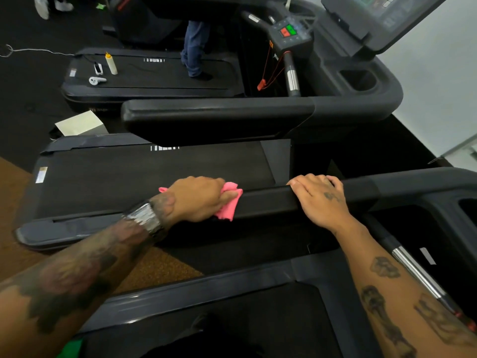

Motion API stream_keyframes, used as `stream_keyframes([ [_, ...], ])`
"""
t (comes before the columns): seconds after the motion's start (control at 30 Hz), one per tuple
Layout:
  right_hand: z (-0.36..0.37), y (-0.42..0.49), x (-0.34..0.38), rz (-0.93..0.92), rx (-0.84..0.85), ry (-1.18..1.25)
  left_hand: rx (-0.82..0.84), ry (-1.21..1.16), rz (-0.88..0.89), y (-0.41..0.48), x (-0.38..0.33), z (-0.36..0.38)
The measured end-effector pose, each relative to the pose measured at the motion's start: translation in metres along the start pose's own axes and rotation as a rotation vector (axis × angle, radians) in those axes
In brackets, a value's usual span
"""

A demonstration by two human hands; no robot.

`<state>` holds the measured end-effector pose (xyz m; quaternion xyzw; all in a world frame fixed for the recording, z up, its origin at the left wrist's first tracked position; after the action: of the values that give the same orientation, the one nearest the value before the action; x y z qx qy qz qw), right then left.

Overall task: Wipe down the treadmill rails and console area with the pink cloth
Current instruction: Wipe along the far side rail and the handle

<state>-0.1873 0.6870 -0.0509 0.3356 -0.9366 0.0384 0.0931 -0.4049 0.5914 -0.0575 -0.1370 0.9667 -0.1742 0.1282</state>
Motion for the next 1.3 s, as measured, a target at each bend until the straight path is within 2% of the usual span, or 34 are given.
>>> stream_keyframes([
  [0.07,0.001,0.0,0.0,0.0,0.005,0.001,-0.025,-0.018,0.055,0.008,-0.033,0.003],
  [0.13,0.0,0.001,-0.001,-0.008,0.003,0.057,-0.126,0.015,0.148,0.005,-0.072,0.005],
  [0.2,-0.01,-0.001,-0.009,-0.008,-0.076,0.285,-0.256,0.095,0.205,-0.002,-0.099,0.007],
  [0.27,-0.029,-0.015,-0.036,0.075,-0.234,0.494,-0.331,0.14,0.252,-0.009,-0.107,0.008],
  [0.37,-0.055,-0.073,-0.101,0.282,-0.396,0.295,-0.42,0.14,0.411,-0.024,-0.098,0.008],
  [0.43,-0.056,-0.126,-0.143,0.449,-0.381,0.196,-0.472,0.158,0.484,-0.033,-0.088,0.01],
  [0.5,-0.041,-0.179,-0.176,0.629,-0.299,0.188,-0.424,0.192,0.451,-0.029,-0.089,0.014],
  [0.57,-0.018,-0.214,-0.19,0.723,-0.181,0.215,-0.378,0.254,0.359,-0.023,-0.102,0.014],
  [0.67,0.002,-0.229,-0.186,0.743,-0.069,0.193,-0.34,0.334,0.279,-0.01,-0.141,0.019],
  [0.8,0.001,-0.22,-0.175,0.763,-0.02,0.1,-0.35,0.316,0.287,0.009,-0.195,0.02],
  [0.93,-0.002,-0.218,-0.172,0.707,-0.011,-0.019,-0.363,0.341,0.298,0.024,-0.25,0.028],
  [1.1,-0.002,-0.218,-0.172,0.654,-0.028,-0.049,-0.35,0.267,0.429,0.037,-0.294,0.031],
  [1.2,-0.002,-0.222,-0.177,0.677,-0.027,-0.015,-0.283,0.192,0.588,0.033,-0.282,0.025],
  [1.3,0.0,-0.225,-0.182,0.713,-0.011,0.046,-0.168,0.144,0.589,0.022,-0.244,0.017],
])
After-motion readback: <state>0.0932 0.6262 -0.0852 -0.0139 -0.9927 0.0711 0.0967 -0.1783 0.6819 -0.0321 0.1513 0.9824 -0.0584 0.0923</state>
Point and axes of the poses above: each hand's wrist, its own y-axis towards the middle knuckle, its own z-axis out of the palm, x = y × z, the point moved 9 cm from there along y, towards the middle knuckle, and after that the axes turned 14 degrees about -z, right-handed, at the moved point
